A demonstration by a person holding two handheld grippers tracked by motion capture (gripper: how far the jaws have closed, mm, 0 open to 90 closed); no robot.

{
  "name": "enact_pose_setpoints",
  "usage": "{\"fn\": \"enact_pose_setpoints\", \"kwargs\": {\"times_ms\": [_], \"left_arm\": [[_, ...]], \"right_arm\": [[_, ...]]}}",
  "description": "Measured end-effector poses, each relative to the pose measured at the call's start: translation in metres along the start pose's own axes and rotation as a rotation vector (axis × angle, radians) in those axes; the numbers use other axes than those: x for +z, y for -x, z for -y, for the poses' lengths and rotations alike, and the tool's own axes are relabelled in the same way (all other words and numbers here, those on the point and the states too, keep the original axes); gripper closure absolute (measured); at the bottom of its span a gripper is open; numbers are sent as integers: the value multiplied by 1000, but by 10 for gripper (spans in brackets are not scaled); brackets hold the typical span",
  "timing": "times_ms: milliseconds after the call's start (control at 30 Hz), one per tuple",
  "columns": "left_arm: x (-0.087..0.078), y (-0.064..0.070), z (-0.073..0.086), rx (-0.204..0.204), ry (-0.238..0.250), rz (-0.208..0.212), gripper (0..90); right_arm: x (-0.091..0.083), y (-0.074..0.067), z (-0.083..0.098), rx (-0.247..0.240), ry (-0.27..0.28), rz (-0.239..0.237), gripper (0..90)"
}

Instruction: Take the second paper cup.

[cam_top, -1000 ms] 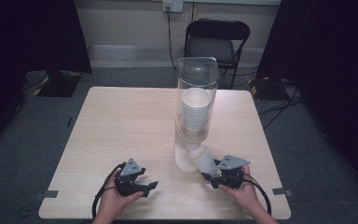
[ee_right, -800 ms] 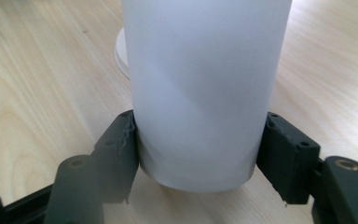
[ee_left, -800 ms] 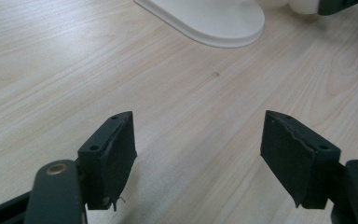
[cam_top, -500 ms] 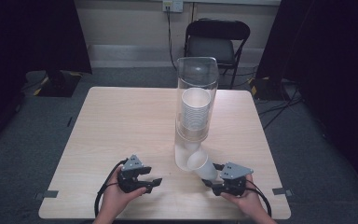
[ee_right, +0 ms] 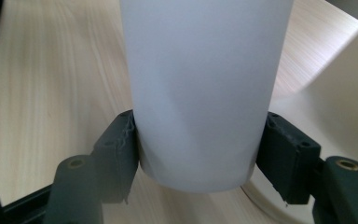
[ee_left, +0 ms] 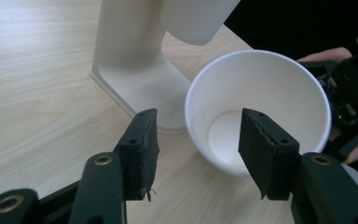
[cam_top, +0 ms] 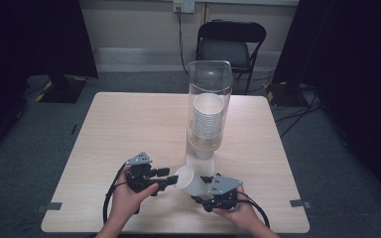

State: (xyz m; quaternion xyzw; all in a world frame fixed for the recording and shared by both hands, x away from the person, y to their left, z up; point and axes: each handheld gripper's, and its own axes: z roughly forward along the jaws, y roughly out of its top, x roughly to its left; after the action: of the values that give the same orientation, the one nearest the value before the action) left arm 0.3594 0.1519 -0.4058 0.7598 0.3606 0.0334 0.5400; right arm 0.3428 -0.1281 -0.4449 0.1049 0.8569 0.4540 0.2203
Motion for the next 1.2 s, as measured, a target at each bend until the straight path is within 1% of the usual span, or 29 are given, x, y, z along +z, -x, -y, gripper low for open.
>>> {"fn": "enact_pose_setpoints", "kwargs": {"times_ms": [100, 133, 167, 200, 233, 267, 300, 333, 367, 400, 433, 500, 533, 567, 600, 667, 700, 767, 800, 833, 867, 933, 967, 1000, 1033, 1067, 1100, 1133, 1200], "left_arm": [[3, -2, 0, -26, -39, -1, 630], [4, -2, 0, -33, -57, -11, 723], [4, -2, -1, -43, -77, -41, 762], [3, -3, -1, -46, -93, -57, 795], [3, -5, -2, -73, -100, -55, 817], [2, -6, -3, -113, -102, -36, 839], [2, -6, -5, -125, -112, -45, 855], [1, -5, -7, -94, -135, -85, 872], [0, -5, -8, -101, -135, -87, 874], [-2, -6, -9, -123, -129, -83, 873], [-4, -7, -10, -130, -122, -88, 873], [-8, -10, -12, -126, -121, -137, 872], [-10, -12, -13, -131, -119, -153, 871], [-14, -19, -14, -155, -113, -180, 871], [-16, -22, -14, -159, -110, -202, 869], [-20, -27, -15, -164, -107, -248, 869], [-21, -29, -15, -172, -103, -257, 868], [-25, -35, -16, -180, -103, -289, 867], [-27, -37, -16, -173, -116, -317, 866], [-28, -40, -16, -184, -114, -335, 866], [-30, -43, -16, -192, -121, -347, 865], [-31, -47, -16, -211, -106, -356, 862], [-32, -49, -16, -212, -112, -351, 860], [-32, -50, -16, -215, -100, -347, 848], [-32, -51, -16, -214, -79, -337, 809], [-32, -50, -15, -215, -53, -322, 738], [-32, -49, -15, -202, -47, -319, 713], [-33, -49, -15, -174, -42, -314, 684], [-34, -48, -14, -134, -24, -301, 598]], "right_arm": [[7, -4, -6, -14, 15, -16, 343], [9, -5, -8, -15, 18, -22, 342], [10, -5, -10, -18, 18, -19, 340], [12, -6, -11, -16, 13, -19, 339], [13, -6, -11, -17, 10, -17, 338], [14, -6, -11, -20, 1, -16, 333], [15, -7, -10, -20, -9, -12, 321], [16, -8, -10, -9, -14, -12, 282], [15, -7, -9, -3, -16, 9, 243], [14, -6, -8, 7, -16, 15, 224], [12, -5, -7, 13, -12, 24, 227], [8, 0, -4, 33, -7, 49, 228], [6, 2, -2, 50, -3, 52, 228], [4, 4, -1, 66, -2, 54, 227], [1, 8, 3, 92, -7, 78, 221], [-2, 13, 5, 118, -3, 85, 225], [-3, 14, 6, 130, -8, 92, 223], [-4, 17, 7, 144, -4, 98, 225], [-5, 19, 8, 152, -8, 105, 222], [-6, 20, 8, 157, -12, 114, 221], [-6, 21, 9, 162, -12, 113, 221], [-8, 22, 11, 158, -20, 119, 220], [-8, 22, 12, 160, -23, 122, 219], [-9, 22, 13, 160, -27, 125, 219], [-10, 23, 13, 156, -30, 127, 222], [-10, 23, 14, 154, -35, 134, 220], [-11, 24, 14, 158, -29, 139, 220], [-12, 24, 14, 166, -26, 136, 221], [-13, 26, 14, 171, -22, 142, 223]]}}
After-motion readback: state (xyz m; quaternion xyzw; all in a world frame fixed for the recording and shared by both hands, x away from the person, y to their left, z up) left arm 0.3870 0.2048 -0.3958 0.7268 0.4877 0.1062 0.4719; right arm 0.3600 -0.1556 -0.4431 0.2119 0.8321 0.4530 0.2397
